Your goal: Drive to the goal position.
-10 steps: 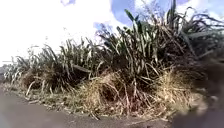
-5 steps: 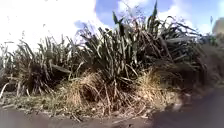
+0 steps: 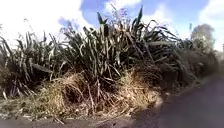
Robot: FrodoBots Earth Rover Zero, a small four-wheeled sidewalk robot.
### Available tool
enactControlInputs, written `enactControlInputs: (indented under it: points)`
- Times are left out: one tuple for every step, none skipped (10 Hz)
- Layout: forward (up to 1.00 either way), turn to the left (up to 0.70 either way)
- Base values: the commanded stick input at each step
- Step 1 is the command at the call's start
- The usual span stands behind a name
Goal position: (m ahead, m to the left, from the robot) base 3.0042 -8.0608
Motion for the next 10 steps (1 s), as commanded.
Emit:
enactControlInputs:
  points:
    - [0.0, -0.7]
    - [0.0, -0.7]
    - [0.0, -0.7]
    - [0.0, -0.7]
    - [0.0, -0.7]
    - [0.0, -0.7]
    - [0.0, -0.7]
    - [0.0, -0.7]
    - [0.0, -0.7]
    - [0.0, -0.7]
